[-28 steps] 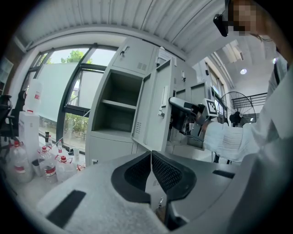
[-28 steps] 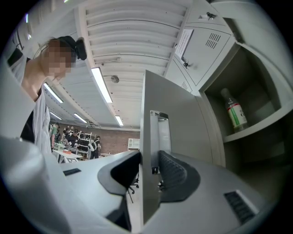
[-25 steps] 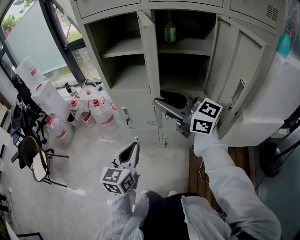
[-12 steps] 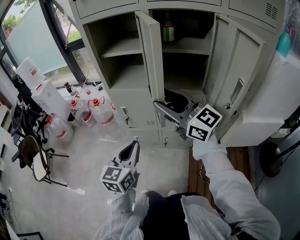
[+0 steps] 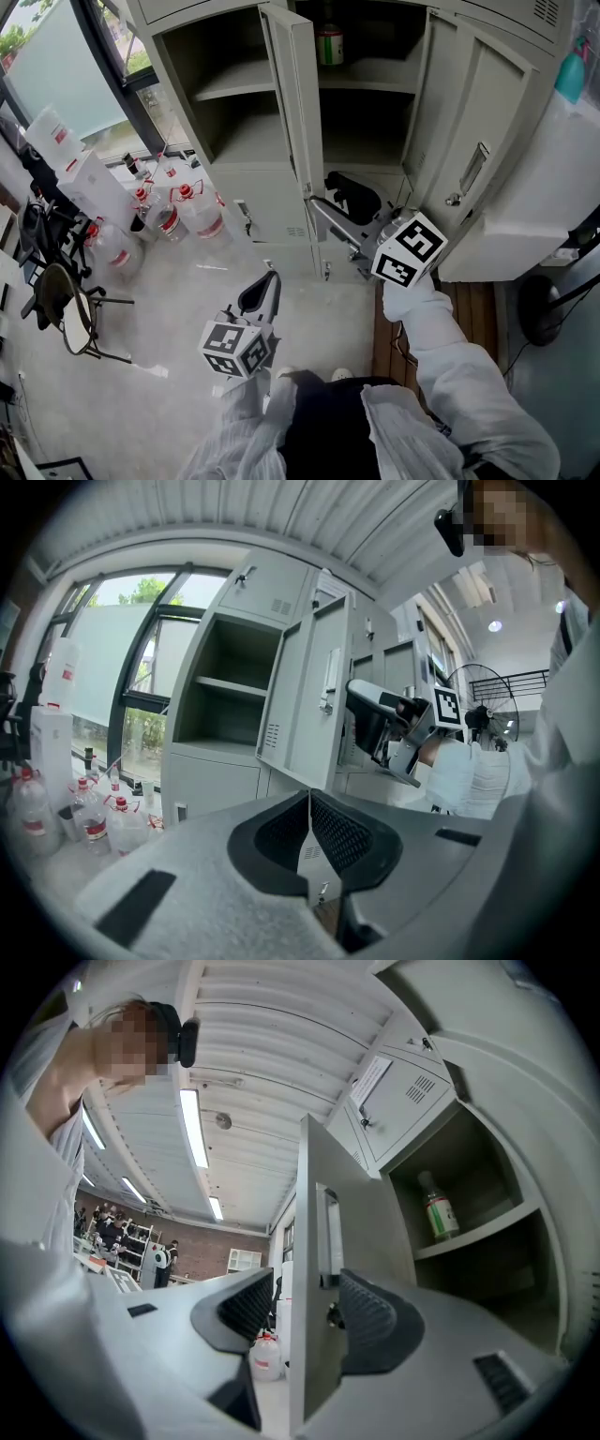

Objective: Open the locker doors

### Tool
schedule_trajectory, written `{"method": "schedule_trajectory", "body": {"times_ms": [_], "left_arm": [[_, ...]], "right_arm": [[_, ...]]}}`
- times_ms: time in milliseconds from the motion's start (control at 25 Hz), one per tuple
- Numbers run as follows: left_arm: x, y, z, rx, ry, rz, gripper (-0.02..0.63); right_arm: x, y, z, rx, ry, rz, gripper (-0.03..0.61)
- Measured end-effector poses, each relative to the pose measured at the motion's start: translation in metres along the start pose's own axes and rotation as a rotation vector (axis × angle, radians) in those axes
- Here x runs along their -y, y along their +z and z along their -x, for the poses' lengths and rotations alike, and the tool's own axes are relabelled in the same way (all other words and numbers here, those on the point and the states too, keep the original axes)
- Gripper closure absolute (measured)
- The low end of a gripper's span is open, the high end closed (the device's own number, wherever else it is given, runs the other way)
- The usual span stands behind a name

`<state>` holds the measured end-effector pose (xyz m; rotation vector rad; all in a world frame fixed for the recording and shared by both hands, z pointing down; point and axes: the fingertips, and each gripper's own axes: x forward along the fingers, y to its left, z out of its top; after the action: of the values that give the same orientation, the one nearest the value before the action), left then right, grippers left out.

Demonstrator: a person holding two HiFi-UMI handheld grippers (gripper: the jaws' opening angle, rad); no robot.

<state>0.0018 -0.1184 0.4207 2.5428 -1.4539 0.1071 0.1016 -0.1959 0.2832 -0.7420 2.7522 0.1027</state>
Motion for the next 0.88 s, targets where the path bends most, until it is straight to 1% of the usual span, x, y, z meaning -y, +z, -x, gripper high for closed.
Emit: {"method": "schedule_trajectory", "body": {"times_ms": [200, 360, 480, 640, 720, 880], "left_arm": [[0.0, -0.01, 0.001, -0.022, 0.003, 0.009, 0.6], [-0.003, -0.018, 0.004, -0.034, 0.01, 0.013, 0.6], [-0.009, -0.024, 0.005, -0.043, 0.021, 0.017, 0.6], [-0.024, -0.025, 0.012, -0.043, 0.047, 0.039, 0.6], [-0.034, -0.028, 0.015, -0.042, 0.055, 0.048, 0.6], [-0.066, -0.035, 0.021, -0.047, 0.071, 0.062, 0.6]], "right_arm": [[-0.002, -0.023, 0.019, -0.019, -0.03, -0.047, 0.376], [-0.007, -0.047, 0.044, -0.055, -0.067, -0.064, 0.376], [-0.018, -0.069, 0.062, -0.099, -0.089, -0.067, 0.376], [-0.045, -0.102, 0.071, -0.182, -0.073, -0.067, 0.376], [-0.054, -0.121, 0.068, -0.206, -0.071, -0.108, 0.376], [-0.068, -0.152, 0.047, -0.217, -0.074, -0.201, 0.376]]}}
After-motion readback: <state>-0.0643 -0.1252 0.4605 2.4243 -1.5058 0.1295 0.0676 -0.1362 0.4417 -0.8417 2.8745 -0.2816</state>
